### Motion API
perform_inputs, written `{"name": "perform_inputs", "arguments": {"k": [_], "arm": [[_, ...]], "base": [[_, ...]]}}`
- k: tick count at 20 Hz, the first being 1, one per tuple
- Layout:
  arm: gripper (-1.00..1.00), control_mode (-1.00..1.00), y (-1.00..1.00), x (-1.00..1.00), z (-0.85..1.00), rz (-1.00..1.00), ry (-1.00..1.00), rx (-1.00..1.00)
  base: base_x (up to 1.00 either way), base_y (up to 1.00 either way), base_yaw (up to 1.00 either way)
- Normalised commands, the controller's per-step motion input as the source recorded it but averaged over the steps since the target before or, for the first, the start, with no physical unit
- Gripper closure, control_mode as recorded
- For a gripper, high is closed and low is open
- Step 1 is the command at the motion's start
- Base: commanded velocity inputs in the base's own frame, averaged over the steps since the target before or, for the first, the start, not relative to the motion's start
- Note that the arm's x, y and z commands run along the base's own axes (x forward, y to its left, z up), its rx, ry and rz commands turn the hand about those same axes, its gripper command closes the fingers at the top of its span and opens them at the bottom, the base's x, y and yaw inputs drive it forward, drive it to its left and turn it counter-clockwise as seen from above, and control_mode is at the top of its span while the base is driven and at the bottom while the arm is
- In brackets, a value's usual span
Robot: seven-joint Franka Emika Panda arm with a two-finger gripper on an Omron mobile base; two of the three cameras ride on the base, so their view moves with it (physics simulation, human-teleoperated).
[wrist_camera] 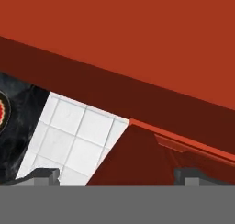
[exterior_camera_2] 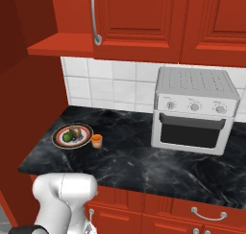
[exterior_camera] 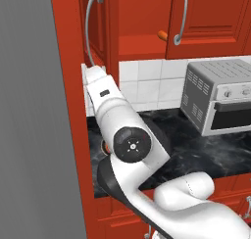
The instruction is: Pick the avocado and bread from the counter and place them on the plate. Then pick the jam from the cabinet and place it next to the plate. Lastly close the cabinet door.
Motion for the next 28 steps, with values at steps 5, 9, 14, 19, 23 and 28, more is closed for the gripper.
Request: {"name": "perform_inputs", "arguments": {"k": [5, 9, 14, 19, 23, 28], "arm": [[-1.0, -1.0, -0.43, 0.0, 0.26, -0.01, -0.07, 0.0], [-1.0, -1.0, -0.67, 0.0, 0.22, 0.0, -0.06, 0.0], [-1.0, -1.0, -0.85, 0.0, 0.2, 0.0, -0.09, 0.03], [-1.0, -1.0, -0.87, 0.0, 0.4, 0.0, -0.13, 0.04], [-1.0, -1.0, -0.7, 0.07, 0.46, 0.0, -0.13, 0.04], [-1.0, -1.0, -0.42, 0.55, 0.35, -0.01, -0.05, 0.01]], "base": [[0.0, 0.0, 0.0], [0.0, 0.0, 0.0], [0.0, 0.0, 0.0], [0.0, 0.0, 0.0], [0.0, 0.0, 0.0], [0.0, 0.0, 0.0]]}}
